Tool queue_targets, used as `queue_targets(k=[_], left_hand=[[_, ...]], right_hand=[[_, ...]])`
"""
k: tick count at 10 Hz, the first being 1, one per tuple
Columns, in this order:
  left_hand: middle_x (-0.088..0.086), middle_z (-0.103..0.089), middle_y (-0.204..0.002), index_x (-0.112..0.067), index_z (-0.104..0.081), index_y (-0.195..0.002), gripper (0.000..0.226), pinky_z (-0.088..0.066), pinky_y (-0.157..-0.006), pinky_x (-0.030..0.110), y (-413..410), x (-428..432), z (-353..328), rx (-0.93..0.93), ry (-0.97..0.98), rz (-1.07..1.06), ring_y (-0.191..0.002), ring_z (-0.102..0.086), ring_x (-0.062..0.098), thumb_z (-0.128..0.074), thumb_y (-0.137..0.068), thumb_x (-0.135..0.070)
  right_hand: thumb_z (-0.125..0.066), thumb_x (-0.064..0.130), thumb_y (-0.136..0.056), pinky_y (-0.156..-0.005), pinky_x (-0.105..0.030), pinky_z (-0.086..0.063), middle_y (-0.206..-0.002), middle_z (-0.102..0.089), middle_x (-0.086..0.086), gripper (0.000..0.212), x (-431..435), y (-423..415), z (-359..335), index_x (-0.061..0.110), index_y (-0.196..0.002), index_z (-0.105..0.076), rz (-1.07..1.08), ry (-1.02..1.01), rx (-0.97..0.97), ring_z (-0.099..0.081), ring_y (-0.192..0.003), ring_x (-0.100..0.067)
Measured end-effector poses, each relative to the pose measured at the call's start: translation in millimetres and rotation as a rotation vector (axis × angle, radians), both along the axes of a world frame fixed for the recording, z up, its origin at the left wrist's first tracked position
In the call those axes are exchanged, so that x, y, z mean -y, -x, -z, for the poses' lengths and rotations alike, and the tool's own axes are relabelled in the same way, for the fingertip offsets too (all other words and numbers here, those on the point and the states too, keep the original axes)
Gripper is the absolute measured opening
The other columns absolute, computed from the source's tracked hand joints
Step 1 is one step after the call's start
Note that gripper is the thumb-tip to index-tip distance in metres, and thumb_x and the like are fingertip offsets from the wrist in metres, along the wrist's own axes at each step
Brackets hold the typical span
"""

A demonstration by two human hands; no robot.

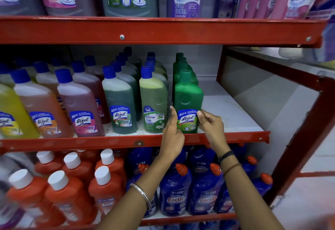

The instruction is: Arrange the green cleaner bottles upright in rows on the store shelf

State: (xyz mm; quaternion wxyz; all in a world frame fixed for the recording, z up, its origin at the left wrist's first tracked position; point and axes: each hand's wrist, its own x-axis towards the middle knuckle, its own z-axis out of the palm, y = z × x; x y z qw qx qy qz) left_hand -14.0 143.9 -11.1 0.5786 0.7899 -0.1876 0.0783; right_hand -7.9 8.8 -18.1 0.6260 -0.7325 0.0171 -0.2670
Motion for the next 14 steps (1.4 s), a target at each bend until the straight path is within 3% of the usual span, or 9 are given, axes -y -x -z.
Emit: queue_targets(k=[2, 3, 4, 5, 6, 8, 10, 12, 14], left_hand=[[0.006, -0.045, -0.143, -0.024, -0.026, -0.143, 0.067, -0.039, -0.108, 0.033, 5, -12, 2, 0.025, 0.081, -0.047, -0.126, -0.047, 0.020, -0.034, -0.085, 0.008], [-0.001, -0.042, -0.138, -0.018, -0.042, -0.135, 0.046, -0.027, -0.108, 0.013, 9, -29, 5, 0.240, 0.181, -0.266, -0.127, -0.038, 0.005, -0.036, -0.090, -0.009], [0.001, -0.031, -0.148, -0.020, -0.032, -0.141, 0.049, -0.020, -0.108, 0.013, -5, -48, 6, 0.197, 0.212, -0.306, -0.134, -0.027, 0.005, -0.028, -0.094, -0.035], [0.001, -0.016, -0.157, -0.026, -0.014, -0.146, 0.051, -0.012, -0.117, 0.029, -19, -61, 7, 0.077, 0.156, -0.201, -0.143, -0.013, 0.010, -0.017, -0.097, -0.042], [-0.004, -0.008, -0.158, -0.030, -0.001, -0.146, 0.055, -0.010, -0.117, 0.029, -29, -70, 1, 0.031, 0.124, -0.109, -0.143, -0.010, 0.009, -0.010, -0.094, -0.047], [0.001, -0.016, -0.157, -0.041, 0.009, -0.142, 0.098, -0.014, -0.106, 0.024, -32, -82, -2, -0.018, -0.006, -0.063, -0.141, -0.020, 0.016, 0.006, -0.057, -0.088], [0.011, -0.030, -0.151, -0.037, 0.012, -0.143, 0.085, -0.022, -0.095, 0.023, -18, -90, -4, -0.014, -0.081, -0.076, -0.134, -0.033, 0.021, 0.006, -0.066, -0.073], [0.006, -0.022, -0.156, -0.044, 0.019, -0.138, 0.091, -0.022, -0.099, 0.028, -9, -102, 0, -0.019, -0.150, 0.001, -0.139, -0.027, 0.019, 0.007, -0.058, -0.085], [0.001, -0.015, -0.157, -0.040, 0.009, -0.143, 0.100, -0.021, -0.116, 0.040, 1, -118, -12, -0.042, -0.142, 0.061, -0.141, -0.024, 0.021, 0.006, -0.055, -0.087]], right_hand=[[-0.052, 0.034, -0.091, -0.088, -0.029, -0.051, -0.114, -0.064, -0.008, 0.033, -27, 12, 2, 0.013, -0.116, -0.059, 0.281, -0.022, 0.047, -0.061, -0.099, -0.014], [-0.048, 0.032, -0.093, -0.092, -0.023, -0.045, -0.112, -0.056, -0.001, 0.028, -57, 32, 1, 0.016, -0.114, -0.057, 0.342, 0.072, 0.310, -0.055, -0.106, -0.010], [-0.037, 0.045, -0.092, -0.105, -0.022, -0.037, -0.135, -0.051, 0.002, 0.047, -84, 34, 0, 0.020, -0.131, -0.048, 0.046, 0.174, 0.205, -0.045, -0.125, -0.003], [-0.027, 0.057, -0.091, -0.118, -0.028, -0.015, -0.158, -0.019, 0.002, 0.068, -106, 21, 1, 0.020, -0.148, -0.017, -0.149, 0.233, -0.032, -0.016, -0.144, -0.007], [-0.020, 0.057, -0.090, -0.113, -0.022, -0.005, -0.160, -0.005, 0.001, 0.073, -120, 5, -5, 0.018, -0.149, -0.003, -0.185, 0.158, -0.155, -0.005, -0.146, -0.009], [-0.010, 0.050, -0.095, -0.120, -0.033, -0.007, -0.160, -0.010, -0.002, 0.062, -128, -11, -4, 0.017, -0.148, -0.011, -0.125, -0.065, -0.187, -0.010, -0.146, -0.013], [-0.010, 0.051, -0.094, -0.111, -0.022, -0.011, -0.158, -0.017, 0.001, 0.062, -129, -4, -1, 0.020, -0.147, -0.017, -0.087, -0.099, -0.163, -0.016, -0.144, -0.011], [-0.011, 0.075, -0.078, -0.114, -0.032, -0.025, -0.152, -0.034, -0.002, 0.088, -130, 4, -1, 0.020, -0.144, -0.031, -0.074, -0.142, -0.139, -0.034, -0.137, -0.013], [-0.013, 0.071, -0.083, -0.104, -0.029, -0.031, -0.143, -0.046, -0.005, 0.083, -142, 13, -1, 0.016, -0.137, -0.042, 0.047, -0.186, -0.108, -0.043, -0.124, -0.012]])
